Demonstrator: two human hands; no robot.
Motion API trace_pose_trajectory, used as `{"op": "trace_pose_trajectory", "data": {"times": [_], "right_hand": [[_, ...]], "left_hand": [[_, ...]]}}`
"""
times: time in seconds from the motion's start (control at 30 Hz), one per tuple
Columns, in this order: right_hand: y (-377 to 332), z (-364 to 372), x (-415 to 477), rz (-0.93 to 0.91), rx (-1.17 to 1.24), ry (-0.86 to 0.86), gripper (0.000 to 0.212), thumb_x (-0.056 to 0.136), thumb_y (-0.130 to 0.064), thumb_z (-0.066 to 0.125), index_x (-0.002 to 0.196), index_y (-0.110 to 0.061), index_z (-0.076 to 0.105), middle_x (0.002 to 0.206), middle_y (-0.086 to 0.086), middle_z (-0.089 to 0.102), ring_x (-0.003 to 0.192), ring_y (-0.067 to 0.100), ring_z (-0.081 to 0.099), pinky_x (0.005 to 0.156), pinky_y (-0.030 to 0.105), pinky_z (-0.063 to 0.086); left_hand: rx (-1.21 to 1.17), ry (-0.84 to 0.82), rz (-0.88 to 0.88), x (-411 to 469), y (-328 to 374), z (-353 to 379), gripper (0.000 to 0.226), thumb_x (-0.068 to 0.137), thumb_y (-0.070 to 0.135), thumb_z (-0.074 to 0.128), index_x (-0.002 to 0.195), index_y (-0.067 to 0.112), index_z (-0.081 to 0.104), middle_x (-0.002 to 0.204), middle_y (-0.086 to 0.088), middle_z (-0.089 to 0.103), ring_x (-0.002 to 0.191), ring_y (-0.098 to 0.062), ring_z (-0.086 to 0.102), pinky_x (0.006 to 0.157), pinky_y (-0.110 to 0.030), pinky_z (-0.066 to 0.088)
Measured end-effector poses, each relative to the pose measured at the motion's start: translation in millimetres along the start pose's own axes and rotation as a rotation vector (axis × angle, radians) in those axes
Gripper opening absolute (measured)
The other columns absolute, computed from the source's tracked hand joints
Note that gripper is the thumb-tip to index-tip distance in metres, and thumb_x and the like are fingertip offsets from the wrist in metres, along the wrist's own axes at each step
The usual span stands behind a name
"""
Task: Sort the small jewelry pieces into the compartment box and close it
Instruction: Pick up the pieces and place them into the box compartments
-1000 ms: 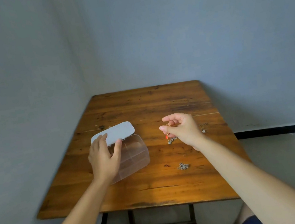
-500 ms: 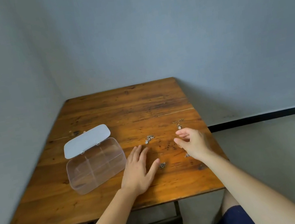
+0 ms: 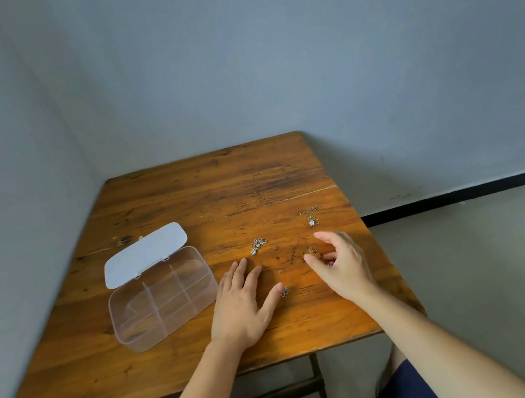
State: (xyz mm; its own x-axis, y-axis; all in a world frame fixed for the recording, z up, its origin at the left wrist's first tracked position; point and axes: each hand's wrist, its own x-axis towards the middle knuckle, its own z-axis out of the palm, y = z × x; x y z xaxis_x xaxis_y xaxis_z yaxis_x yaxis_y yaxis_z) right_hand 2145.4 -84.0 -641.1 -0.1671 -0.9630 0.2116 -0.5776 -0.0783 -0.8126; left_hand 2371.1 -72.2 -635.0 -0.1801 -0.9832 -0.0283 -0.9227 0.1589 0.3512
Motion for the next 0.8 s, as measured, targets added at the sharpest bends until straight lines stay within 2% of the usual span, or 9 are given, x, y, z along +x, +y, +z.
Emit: {"op": "trace_pose_trajectory", "data": {"times": [0.07,0.13,0.2,0.27,0.37,0.47,0.6,0.8], "right_hand": [[0.7,-3.2,-3.0,0.001,0.023,0.031,0.046,0.086,-0.032,0.074,0.129,-0.024,0.059,0.13,-0.002,0.055,0.1,0.008,0.06,0.075,0.016,0.053],[1.0,-8.1,-10.0,0.006,-0.004,0.038,0.044,0.088,-0.032,0.072,0.129,-0.025,0.058,0.13,-0.006,0.052,0.108,0.013,0.059,0.081,0.021,0.052],[2.3,-12.0,-21.6,0.001,-0.096,0.035,0.044,0.089,-0.036,0.07,0.129,-0.023,0.058,0.129,-0.006,0.05,0.118,0.017,0.054,0.091,0.028,0.048],[4.4,-13.5,-34.7,0.008,-0.246,0.041,0.05,0.088,-0.044,0.068,0.13,-0.019,0.059,0.132,-0.001,0.051,0.123,0.018,0.049,0.094,0.028,0.041],[9.6,-10.7,-44.2,0.033,-0.437,0.114,0.059,0.086,-0.057,0.064,0.128,-0.016,0.064,0.128,0.002,0.054,0.119,0.021,0.051,0.095,0.034,0.043],[13.6,-7.7,-43.2,0.024,-0.538,0.14,0.06,0.085,-0.063,0.06,0.124,-0.019,0.068,0.117,0.0,0.056,0.109,0.021,0.052,0.091,0.041,0.046],[14.2,-9.8,-40.1,-0.01,-0.513,0.166,0.047,0.084,-0.06,0.065,0.114,-0.025,0.075,0.103,-0.004,0.059,0.099,0.018,0.051,0.081,0.036,0.044],[11.4,-9.8,-37.0,0.017,-0.454,0.137,0.032,0.083,-0.058,0.068,0.102,-0.034,0.078,0.098,-0.01,0.067,0.097,0.017,0.052,0.078,0.035,0.04]], "left_hand": [[-0.015,0.015,0.015,-2.1,-1.5,-0.3,0.085,0.084,0.085,0.019,0.15,0.035,0.035,0.165,0.008,0.018,0.153,-0.016,0.007,0.123,-0.04,0.008],[-0.028,0.046,0.051,-4.0,-3.0,-0.3,0.084,0.084,0.084,0.02,0.148,0.034,0.04,0.163,0.007,0.025,0.153,-0.016,0.012,0.123,-0.04,0.009],[-0.018,0.075,0.103,-6.2,-3.6,0.3,0.08,0.086,0.083,0.024,0.145,0.033,0.045,0.16,0.006,0.032,0.151,-0.016,0.019,0.123,-0.04,0.011],[-0.002,0.099,0.152,-7.9,-4.4,1.2,0.076,0.087,0.081,0.028,0.141,0.033,0.05,0.156,0.006,0.039,0.148,-0.016,0.027,0.122,-0.04,0.014],[0.006,0.131,0.195,-9.4,-6.3,2.2,0.069,0.087,0.08,0.034,0.135,0.036,0.057,0.152,0.005,0.045,0.143,-0.017,0.034,0.12,-0.042,0.02],[0.01,0.139,0.206,-9.4,-7.5,3.7,0.066,0.086,0.079,0.036,0.133,0.038,0.058,0.15,0.005,0.046,0.142,-0.017,0.035,0.12,-0.043,0.023],[-0.034,0.153,0.182,-7.2,-3.4,6.6,0.063,0.085,0.077,0.041,0.129,0.037,0.063,0.147,0.004,0.051,0.141,-0.018,0.037,0.119,-0.047,0.027],[-0.201,0.218,0.07,-7.2,11.6,14.6,0.034,0.087,0.056,0.062,0.112,0.036,0.074,0.142,0.003,0.054,0.141,-0.02,0.037,0.119,-0.048,0.023]]}}
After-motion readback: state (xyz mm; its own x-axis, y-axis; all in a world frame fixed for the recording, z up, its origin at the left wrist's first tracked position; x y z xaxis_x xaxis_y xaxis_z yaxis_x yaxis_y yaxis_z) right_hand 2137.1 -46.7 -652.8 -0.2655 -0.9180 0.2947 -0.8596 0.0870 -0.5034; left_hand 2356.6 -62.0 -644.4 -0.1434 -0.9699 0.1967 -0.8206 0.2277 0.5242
